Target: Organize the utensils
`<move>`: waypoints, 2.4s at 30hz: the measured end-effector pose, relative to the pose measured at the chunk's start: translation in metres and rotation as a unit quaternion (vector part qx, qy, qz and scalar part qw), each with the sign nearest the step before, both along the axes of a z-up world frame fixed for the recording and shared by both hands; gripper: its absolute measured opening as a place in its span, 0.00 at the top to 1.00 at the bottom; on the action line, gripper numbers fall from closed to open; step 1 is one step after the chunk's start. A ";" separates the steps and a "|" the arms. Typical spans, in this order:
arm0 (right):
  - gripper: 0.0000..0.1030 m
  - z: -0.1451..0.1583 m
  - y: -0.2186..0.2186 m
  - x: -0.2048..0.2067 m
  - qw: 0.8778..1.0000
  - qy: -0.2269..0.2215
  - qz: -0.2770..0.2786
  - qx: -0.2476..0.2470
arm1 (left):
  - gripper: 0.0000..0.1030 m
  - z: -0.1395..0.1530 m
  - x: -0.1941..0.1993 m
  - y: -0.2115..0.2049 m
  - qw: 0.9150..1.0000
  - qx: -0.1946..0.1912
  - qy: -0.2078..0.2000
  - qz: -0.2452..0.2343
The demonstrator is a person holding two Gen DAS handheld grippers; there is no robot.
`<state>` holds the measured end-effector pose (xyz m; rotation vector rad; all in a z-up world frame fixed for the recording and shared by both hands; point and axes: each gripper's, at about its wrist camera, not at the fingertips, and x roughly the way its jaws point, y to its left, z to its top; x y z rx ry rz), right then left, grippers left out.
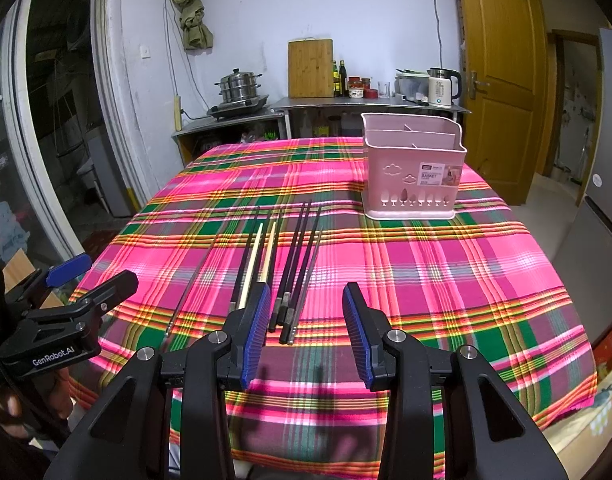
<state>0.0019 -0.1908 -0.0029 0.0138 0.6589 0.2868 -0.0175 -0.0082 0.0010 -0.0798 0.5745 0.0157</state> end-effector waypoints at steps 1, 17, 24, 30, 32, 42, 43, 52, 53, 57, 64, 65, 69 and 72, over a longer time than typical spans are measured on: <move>0.62 0.000 0.000 0.000 1.000 0.001 0.000 0.000 | 0.06 -0.003 0.002 -0.001 1.000 -0.001 0.001 -0.001; 0.62 -0.014 0.000 0.033 0.999 0.034 0.005 0.006 | 0.06 -0.037 0.046 0.014 0.997 -0.005 0.075 0.002; 0.62 -0.027 0.010 0.066 0.998 0.056 0.014 -0.005 | 0.19 -0.057 0.090 0.025 0.991 -0.011 0.133 0.007; 0.62 -0.042 0.018 0.106 0.996 0.082 0.019 -0.012 | 0.31 -0.070 0.123 0.033 0.984 -0.026 0.174 0.004; 0.62 -0.047 0.019 0.116 0.996 0.089 0.018 -0.014 | 0.37 -0.072 0.129 0.033 0.983 -0.031 0.182 0.001; 0.76 -0.072 0.026 0.164 0.991 0.133 0.021 -0.018 | 0.48 -0.076 0.148 0.032 0.981 -0.032 0.190 -0.005; 0.77 -0.073 0.026 0.166 0.990 0.136 0.022 -0.019 | 0.48 -0.076 0.149 0.032 0.981 -0.029 0.190 -0.005; 0.85 -0.084 0.033 0.180 0.988 0.150 0.024 -0.028 | 0.48 -0.078 0.157 0.024 0.982 -0.005 0.191 -0.001; 0.86 -0.084 0.032 0.180 0.988 0.151 0.024 -0.028 | 0.48 -0.078 0.159 0.023 0.982 -0.001 0.191 0.000; 0.87 -0.084 0.033 0.186 0.986 0.163 0.022 -0.028 | 0.48 -0.079 0.163 0.020 0.981 0.009 0.193 0.000; 0.87 -0.083 0.039 0.199 0.983 0.178 0.027 -0.045 | 0.71 -0.078 0.169 0.021 0.980 0.014 0.200 -0.004; 0.87 -0.083 0.040 0.201 0.982 0.179 0.027 -0.047 | 0.74 -0.078 0.171 0.022 0.979 0.014 0.201 -0.004; 0.91 -0.082 0.041 0.204 0.982 0.181 0.027 -0.053 | 0.91 -0.077 0.175 0.026 0.979 0.008 0.206 -0.004; 0.93 -0.081 0.038 0.205 0.981 0.186 0.027 -0.043 | 0.95 -0.076 0.176 0.033 0.978 -0.013 0.209 -0.006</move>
